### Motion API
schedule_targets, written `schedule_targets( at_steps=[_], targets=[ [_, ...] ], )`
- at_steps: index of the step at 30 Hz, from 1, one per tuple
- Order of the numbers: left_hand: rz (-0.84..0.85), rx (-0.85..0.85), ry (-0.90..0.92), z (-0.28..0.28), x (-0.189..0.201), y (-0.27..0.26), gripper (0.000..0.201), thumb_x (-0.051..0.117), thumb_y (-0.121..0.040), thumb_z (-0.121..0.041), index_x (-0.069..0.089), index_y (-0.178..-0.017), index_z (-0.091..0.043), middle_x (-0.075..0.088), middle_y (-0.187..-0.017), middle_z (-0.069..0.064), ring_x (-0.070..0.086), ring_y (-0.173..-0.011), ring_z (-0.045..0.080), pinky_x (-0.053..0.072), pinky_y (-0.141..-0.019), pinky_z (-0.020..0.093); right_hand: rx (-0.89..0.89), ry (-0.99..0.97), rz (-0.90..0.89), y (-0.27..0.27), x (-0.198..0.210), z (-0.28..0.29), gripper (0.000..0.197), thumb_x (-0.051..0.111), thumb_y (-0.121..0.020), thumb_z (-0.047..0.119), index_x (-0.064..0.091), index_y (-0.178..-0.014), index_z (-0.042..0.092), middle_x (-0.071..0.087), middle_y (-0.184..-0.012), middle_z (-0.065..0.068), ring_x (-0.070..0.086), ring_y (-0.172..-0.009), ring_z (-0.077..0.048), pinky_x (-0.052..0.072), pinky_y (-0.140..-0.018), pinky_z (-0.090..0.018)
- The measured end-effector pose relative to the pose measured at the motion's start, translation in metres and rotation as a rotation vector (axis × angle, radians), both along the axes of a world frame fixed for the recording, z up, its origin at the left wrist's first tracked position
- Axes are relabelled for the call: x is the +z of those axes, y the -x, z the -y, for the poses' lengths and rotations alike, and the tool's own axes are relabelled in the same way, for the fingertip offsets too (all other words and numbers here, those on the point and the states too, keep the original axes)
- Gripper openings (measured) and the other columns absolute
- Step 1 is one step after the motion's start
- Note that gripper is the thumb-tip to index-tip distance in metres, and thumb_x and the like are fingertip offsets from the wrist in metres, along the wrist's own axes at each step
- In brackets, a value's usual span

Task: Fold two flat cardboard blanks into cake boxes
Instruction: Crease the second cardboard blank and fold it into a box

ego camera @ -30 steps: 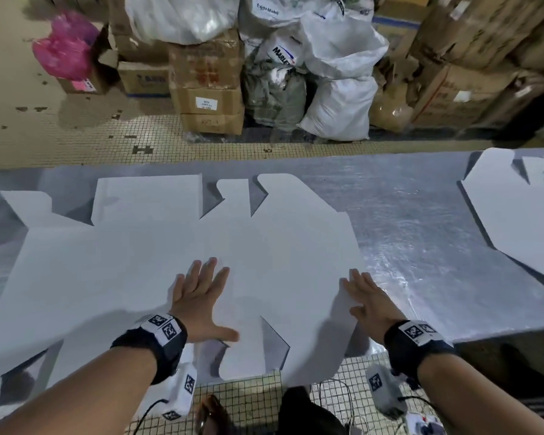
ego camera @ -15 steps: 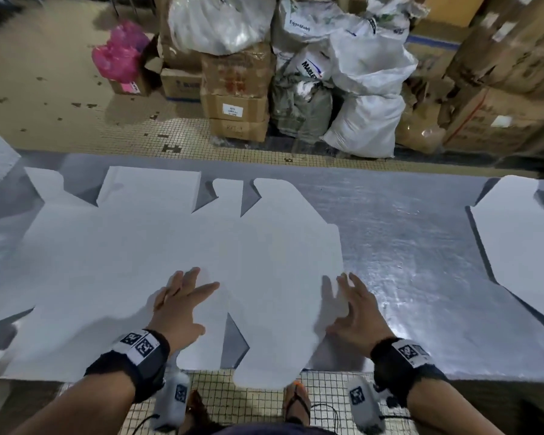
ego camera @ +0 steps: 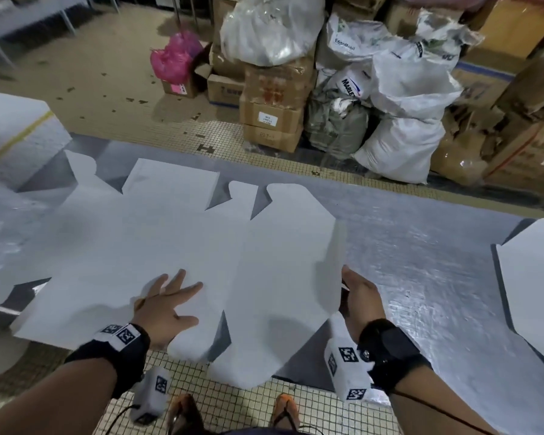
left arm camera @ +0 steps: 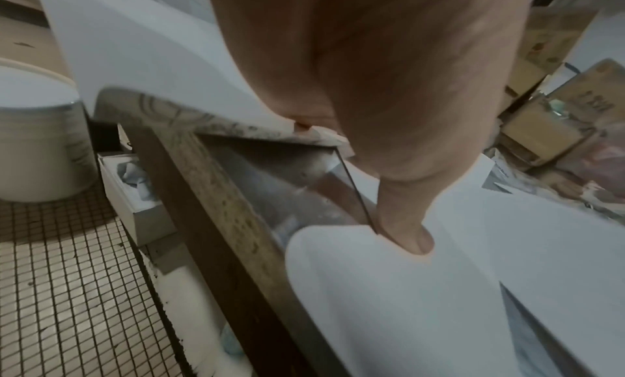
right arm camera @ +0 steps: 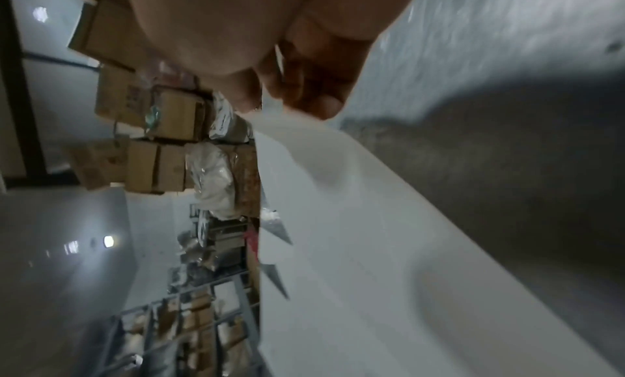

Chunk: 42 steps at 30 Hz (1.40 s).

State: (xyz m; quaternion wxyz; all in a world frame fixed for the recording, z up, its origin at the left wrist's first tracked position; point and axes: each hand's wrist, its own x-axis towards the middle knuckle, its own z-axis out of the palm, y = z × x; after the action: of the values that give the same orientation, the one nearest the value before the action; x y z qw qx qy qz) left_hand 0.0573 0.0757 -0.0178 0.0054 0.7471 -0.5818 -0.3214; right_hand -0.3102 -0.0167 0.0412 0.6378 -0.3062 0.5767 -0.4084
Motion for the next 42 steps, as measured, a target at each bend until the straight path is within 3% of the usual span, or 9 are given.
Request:
schedule_targets(
  at_steps=[6, 10, 13, 19, 23, 27, 34, 38, 42],
  targets=[
    [-0.130, 0.017, -0.001, 0.005, 0.009, -0.013, 0.062, 0.065, -0.084, -0.042, 0.039, -0.135, -0.063, 0.005, -0.150, -0.040, -0.002, -0.149, 0.001, 0.007, -0.122, 0.042, 0.171, 0.015, 0.117, -0.056, 0.025, -0.003, 0.047, 0.033, -0.105, 0.049, 0.067, -0.122, 0.022, 0.072, -0.119, -0.002, 0.066, -0.111, -0.020, 0.050, -0.099, -0.042],
    [-0.357, 0.103, 0.011, 0.009, 0.016, -0.032, 0.056, 0.057, -0.073, -0.057, 0.042, -0.126, -0.061, 0.026, -0.148, -0.034, 0.013, -0.150, 0.003, 0.014, -0.124, 0.039, 0.380, 0.209, -0.119, -0.105, 0.027, -0.012, 0.029, 0.051, -0.100, 0.038, 0.066, -0.123, 0.027, 0.072, -0.116, 0.004, 0.067, -0.104, -0.015, 0.052, -0.083, -0.030],
    [-0.566, 0.234, 0.013, 0.010, 0.024, -0.040, 0.046, 0.058, -0.099, -0.038, 0.046, -0.143, -0.036, 0.037, -0.149, -0.019, 0.031, -0.141, 0.004, 0.023, -0.115, 0.025, 0.522, 0.280, -0.228, -0.138, 0.009, -0.021, 0.039, 0.054, -0.096, 0.034, 0.055, -0.134, 0.038, 0.062, -0.131, 0.013, 0.060, -0.116, -0.009, 0.047, -0.086, -0.015],
    [-0.855, 0.696, -0.039, 0.016, 0.025, -0.068, 0.038, 0.064, -0.093, -0.033, 0.065, -0.125, -0.012, 0.063, -0.132, 0.016, 0.062, -0.114, 0.029, 0.045, -0.105, 0.045, 0.927, 0.388, -0.704, -0.186, -0.037, -0.025, 0.057, 0.044, -0.102, 0.010, 0.030, -0.154, 0.026, 0.019, -0.159, 0.011, 0.019, -0.149, -0.012, 0.018, -0.121, -0.025],
    [-1.169, 0.926, 0.061, 0.015, 0.032, -0.109, 0.056, 0.031, -0.107, -0.047, 0.052, -0.138, -0.006, 0.059, -0.135, 0.018, 0.060, -0.118, 0.039, 0.047, -0.099, 0.048, 1.055, 0.370, -0.968, -0.195, -0.051, -0.031, 0.070, 0.045, -0.096, 0.014, 0.016, -0.157, 0.035, 0.002, -0.163, 0.021, 0.002, -0.151, -0.012, 0.014, -0.122, -0.038],
    [-0.853, 0.834, 0.304, 0.016, 0.032, -0.149, 0.051, 0.043, -0.105, -0.043, 0.032, -0.152, -0.027, 0.047, -0.150, 0.000, 0.050, -0.130, 0.021, 0.037, -0.109, 0.039, 1.051, 0.360, -1.079, -0.202, -0.053, -0.035, 0.065, 0.047, -0.100, 0.022, 0.019, -0.155, 0.040, -0.002, -0.162, 0.025, -0.003, -0.150, -0.011, 0.007, -0.119, -0.036],
    [-0.086, -0.185, 0.018, 0.038, 0.017, -0.129, 0.106, 0.062, -0.076, -0.071, -0.003, -0.155, -0.045, -0.018, -0.156, -0.024, -0.016, -0.152, 0.012, 0.003, -0.124, 0.039, 1.107, 0.378, -1.136, -0.204, -0.048, -0.030, 0.065, 0.050, -0.100, 0.025, 0.019, -0.156, 0.037, -0.001, -0.162, 0.024, -0.001, -0.149, -0.012, 0.011, -0.118, -0.035],
    [0.106, -0.198, -0.111, 0.038, -0.001, -0.108, 0.119, 0.062, -0.074, -0.074, -0.022, -0.152, -0.042, -0.044, -0.152, -0.017, -0.041, -0.141, 0.014, -0.015, -0.121, 0.042, 1.115, 0.375, -1.084, -0.200, -0.044, -0.012, 0.065, 0.056, -0.097, 0.034, 0.027, -0.154, 0.034, 0.008, -0.162, 0.021, 0.008, -0.147, -0.011, 0.013, -0.117, -0.033],
    [0.148, -0.186, -0.154, 0.038, -0.006, -0.105, 0.123, 0.059, -0.069, -0.079, -0.028, -0.150, -0.042, -0.052, -0.144, -0.017, -0.047, -0.137, 0.015, -0.019, -0.119, 0.042, 1.116, 0.355, -1.156, -0.196, -0.046, 0.024, 0.075, 0.046, -0.100, 0.043, 0.003, -0.159, 0.027, -0.010, -0.165, 0.014, -0.004, -0.151, -0.016, 0.007, -0.121, -0.039]
  ],
)
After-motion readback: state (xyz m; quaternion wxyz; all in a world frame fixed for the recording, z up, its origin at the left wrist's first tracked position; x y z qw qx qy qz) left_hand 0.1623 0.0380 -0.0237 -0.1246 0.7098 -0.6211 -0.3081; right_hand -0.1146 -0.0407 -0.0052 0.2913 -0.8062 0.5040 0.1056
